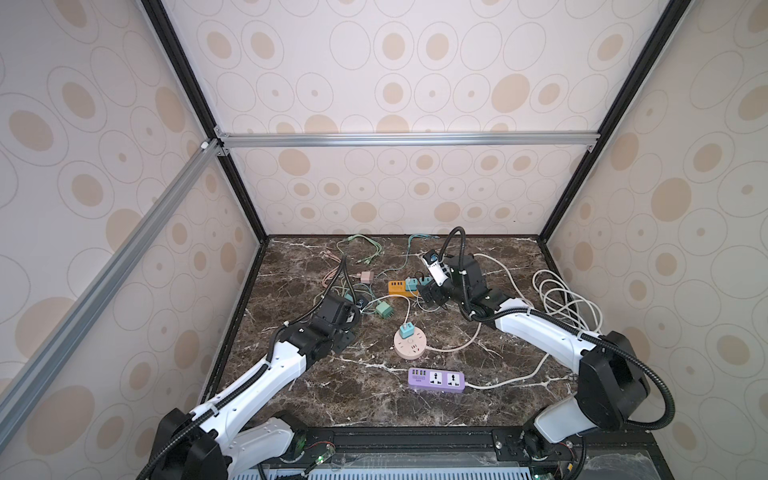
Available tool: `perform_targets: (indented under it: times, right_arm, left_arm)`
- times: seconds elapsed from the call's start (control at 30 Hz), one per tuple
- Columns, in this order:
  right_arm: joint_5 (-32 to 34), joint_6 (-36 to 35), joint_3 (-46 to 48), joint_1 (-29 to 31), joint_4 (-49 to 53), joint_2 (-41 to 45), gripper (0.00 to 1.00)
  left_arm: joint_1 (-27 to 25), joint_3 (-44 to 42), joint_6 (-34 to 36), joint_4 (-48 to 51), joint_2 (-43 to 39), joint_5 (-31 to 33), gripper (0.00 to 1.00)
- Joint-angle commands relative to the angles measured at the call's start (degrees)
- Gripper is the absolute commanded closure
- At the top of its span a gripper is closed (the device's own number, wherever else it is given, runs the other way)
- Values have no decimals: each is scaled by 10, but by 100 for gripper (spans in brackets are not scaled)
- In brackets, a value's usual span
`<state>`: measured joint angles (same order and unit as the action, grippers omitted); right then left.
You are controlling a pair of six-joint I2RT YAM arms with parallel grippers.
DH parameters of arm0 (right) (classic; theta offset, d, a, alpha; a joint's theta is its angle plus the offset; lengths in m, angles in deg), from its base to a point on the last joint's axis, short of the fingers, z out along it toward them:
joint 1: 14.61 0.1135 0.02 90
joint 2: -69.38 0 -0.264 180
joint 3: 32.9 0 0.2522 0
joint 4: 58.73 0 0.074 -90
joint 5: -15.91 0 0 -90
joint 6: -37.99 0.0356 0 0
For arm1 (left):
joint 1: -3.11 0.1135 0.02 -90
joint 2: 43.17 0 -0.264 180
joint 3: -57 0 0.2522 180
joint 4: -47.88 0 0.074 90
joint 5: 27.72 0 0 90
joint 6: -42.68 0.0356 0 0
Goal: Insert the plug
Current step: 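Open right gripper off the teal charger while left gripper drops white cable coil, then move right gripper to the mint-green charger and grasp it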
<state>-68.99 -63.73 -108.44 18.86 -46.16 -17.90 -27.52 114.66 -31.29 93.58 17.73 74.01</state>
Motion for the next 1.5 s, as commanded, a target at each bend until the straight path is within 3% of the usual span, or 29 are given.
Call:
perform_targets:
  times: [0.0, 0.07, 0.2, 0.23, 0.3, 0.37, 0.43, 0.53, 0.6, 0.67, 0.83, 1.07, 1.27, 1.4, 1.47]
  right_arm:
    - [15, 45, 7, 3, -36, 8, 0]
    - [-11, 44, 0, 3, -22, 3, 0]
    - [-146, 24, -31, 3, 29, -27, 5]
    - [-163, 30, -42, 3, 40, -38, 5]
    - [-195, 41, -72, 4, 69, -71, 9]
    - [-196, 58, -111, 8, 106, -105, 11]
    - [-176, 88, -156, 16, 148, -142, 11]
    - [-161, 119, -232, 29, 223, -203, 12]
    - [-146, 152, -275, 39, 257, -239, 12]
    - [-166, 160, -311, 49, 289, -272, 15]
    - [-153, 157, -367, 82, 327, -334, 23]
    - [-92, 174, -450, 109, 389, -411, 31]
    - [-56, 178, -516, 119, 442, -461, 30]
    - [-154, 164, -537, 119, 452, -443, 26]
    - [-164, 169, -532, 118, 439, -416, 25]
  left_arm:
    - [0, -28, 64, 66, -55, -5, 100]
    - [0, -53, 77, 78, -81, 40, 100]
    - [0, -78, 88, 96, -108, 83, 93]
    - [0, -83, 88, 91, -111, 87, 85]
    - [0, -87, 81, 76, -113, 105, 42]
    - [1, -81, 75, 61, -116, 139, 19]
    - [1, -62, 75, 45, -129, 151, 13]
    - [1, -24, 79, 9, -173, 71, 2]
    - [2, -17, 76, -39, -221, -6, 2]
    - [3, -22, 47, -100, -260, -32, 1]
    - [3, -23, -46, -193, -272, 18, 2]
    - [3, 24, -146, -211, -163, 164, 2]
    - [4, 2, -164, -302, -155, 166, 2]
    - [7, -18, -167, -325, -167, 167, 2]
    - [7, -25, -170, -322, -173, 172, 2]
